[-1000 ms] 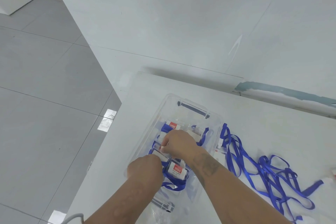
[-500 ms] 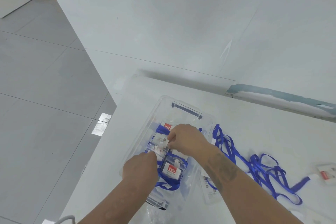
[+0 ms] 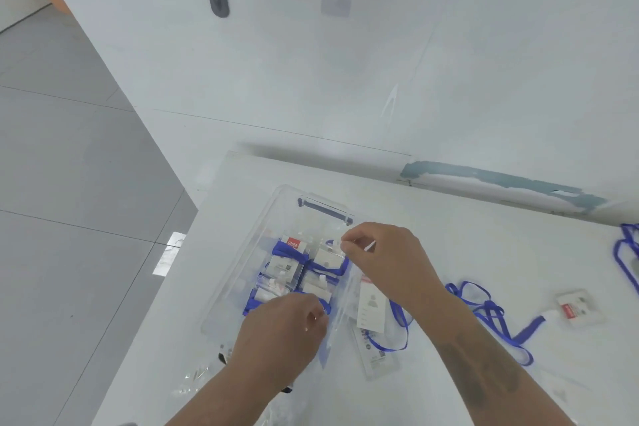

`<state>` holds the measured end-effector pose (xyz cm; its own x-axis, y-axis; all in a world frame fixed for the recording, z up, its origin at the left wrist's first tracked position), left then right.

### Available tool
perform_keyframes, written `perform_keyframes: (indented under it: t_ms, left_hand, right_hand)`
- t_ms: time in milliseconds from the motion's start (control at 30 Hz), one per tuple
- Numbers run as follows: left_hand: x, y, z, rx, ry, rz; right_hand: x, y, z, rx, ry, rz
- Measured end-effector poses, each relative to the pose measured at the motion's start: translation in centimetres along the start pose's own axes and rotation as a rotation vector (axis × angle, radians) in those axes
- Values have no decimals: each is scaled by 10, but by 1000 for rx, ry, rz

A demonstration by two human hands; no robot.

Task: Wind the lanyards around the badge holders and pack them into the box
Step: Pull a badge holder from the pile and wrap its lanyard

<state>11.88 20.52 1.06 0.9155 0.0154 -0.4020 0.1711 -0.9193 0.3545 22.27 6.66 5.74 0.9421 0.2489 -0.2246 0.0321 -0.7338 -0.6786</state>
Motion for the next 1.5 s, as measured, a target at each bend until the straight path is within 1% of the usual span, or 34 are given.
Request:
perform_keyframes:
  t_ms: [233, 333, 433, 500, 600, 767, 900, 1000, 1200, 1267, 1400, 1500]
  left_hand:
    - [-6, 13, -30, -222, 270, -20]
    - [-10, 23, -45, -305, 392, 7]
    - [-14, 33, -56, -399, 476, 48]
    - [-15, 41, -58, -441, 498, 59]
    - [-15, 56, -54, -458, 492, 85]
    - [-13, 82, -40, -413, 504, 115]
    - [-8, 105, -12, -371, 424, 97]
    - [-2, 116, 21, -342, 329, 44]
    - [22, 106, 97, -333, 169, -169]
    - [31, 102, 114, -306, 165, -219]
    - [48, 96, 132, -242, 212, -286]
    - [60, 91, 140, -148, 244, -321]
  right_hand:
    - [-40, 16, -35, 103, 161, -36]
    - [-56, 23, -50, 156, 243, -59]
    - [-70, 35, -63, 187, 288, -47]
    - [-79, 46, -70, 191, 305, -29]
    - [-90, 62, -80, 191, 320, -5]
    - [-101, 85, -92, 163, 316, 3]
    - [-106, 107, -94, 145, 275, -1]
    - [-103, 122, -84, 137, 195, 4]
    - [-86, 156, -51, 80, 20, 61]
    - [-78, 168, -37, 66, -19, 79]
    - [-63, 191, -9, 51, -89, 142]
    - [-54, 204, 11, 53, -150, 191]
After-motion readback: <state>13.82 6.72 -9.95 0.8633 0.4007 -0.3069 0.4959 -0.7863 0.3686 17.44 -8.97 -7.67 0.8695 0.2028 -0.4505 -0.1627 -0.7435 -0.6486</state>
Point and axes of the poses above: each hand's wrist, its own x-axis towards the middle knuckle, its own z-axis out of the palm, y = z × x, the point moved 8 cm from there along x, towards the middle knuckle, and after that the axes turned 7 degrees about x, right-handed, at the moved point
